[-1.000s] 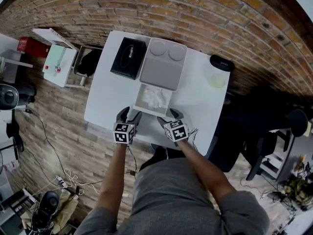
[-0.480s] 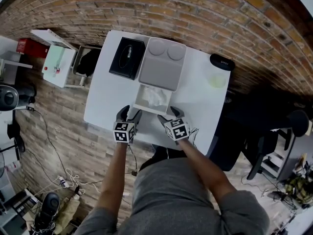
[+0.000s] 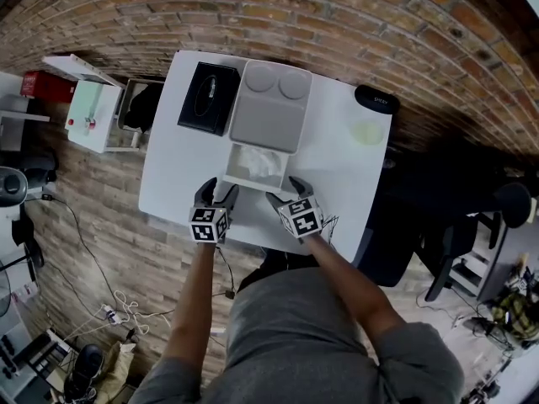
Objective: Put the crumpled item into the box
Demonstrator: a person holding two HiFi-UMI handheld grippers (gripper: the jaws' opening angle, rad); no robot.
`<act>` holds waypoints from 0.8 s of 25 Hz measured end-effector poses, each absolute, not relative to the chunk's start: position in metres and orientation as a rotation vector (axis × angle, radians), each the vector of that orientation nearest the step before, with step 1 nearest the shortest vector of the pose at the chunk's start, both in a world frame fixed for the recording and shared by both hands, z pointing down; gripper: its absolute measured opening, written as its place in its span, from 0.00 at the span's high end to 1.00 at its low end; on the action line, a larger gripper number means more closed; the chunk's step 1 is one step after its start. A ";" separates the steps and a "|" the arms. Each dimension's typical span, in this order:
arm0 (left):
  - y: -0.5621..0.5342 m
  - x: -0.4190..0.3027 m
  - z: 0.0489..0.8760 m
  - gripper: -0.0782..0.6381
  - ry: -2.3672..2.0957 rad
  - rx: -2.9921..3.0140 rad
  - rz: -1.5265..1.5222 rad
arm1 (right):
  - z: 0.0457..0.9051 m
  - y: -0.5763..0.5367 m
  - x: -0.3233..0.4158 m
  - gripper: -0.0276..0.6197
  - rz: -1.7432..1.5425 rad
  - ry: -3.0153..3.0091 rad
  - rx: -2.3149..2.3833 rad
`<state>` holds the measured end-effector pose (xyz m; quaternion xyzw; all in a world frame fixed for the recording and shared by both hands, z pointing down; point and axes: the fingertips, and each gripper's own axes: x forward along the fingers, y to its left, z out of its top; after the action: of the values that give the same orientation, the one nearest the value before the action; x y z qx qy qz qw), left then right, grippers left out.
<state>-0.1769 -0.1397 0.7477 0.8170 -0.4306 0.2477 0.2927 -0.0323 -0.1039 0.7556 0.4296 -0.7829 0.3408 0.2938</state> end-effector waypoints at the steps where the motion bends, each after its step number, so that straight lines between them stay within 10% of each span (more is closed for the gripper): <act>1: -0.141 -0.176 0.748 0.51 -1.145 2.178 0.661 | 0.756 -0.105 -0.031 0.43 0.913 -2.084 1.149; 20: -0.163 -0.163 0.745 0.51 -1.135 2.197 0.678 | 0.755 -0.127 -0.018 0.42 0.897 -2.094 1.189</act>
<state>-0.1632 -0.1630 0.7452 0.8214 -0.4242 0.2533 0.2849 -0.0179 -0.1272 0.7550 0.4439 -0.7818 0.3348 0.2823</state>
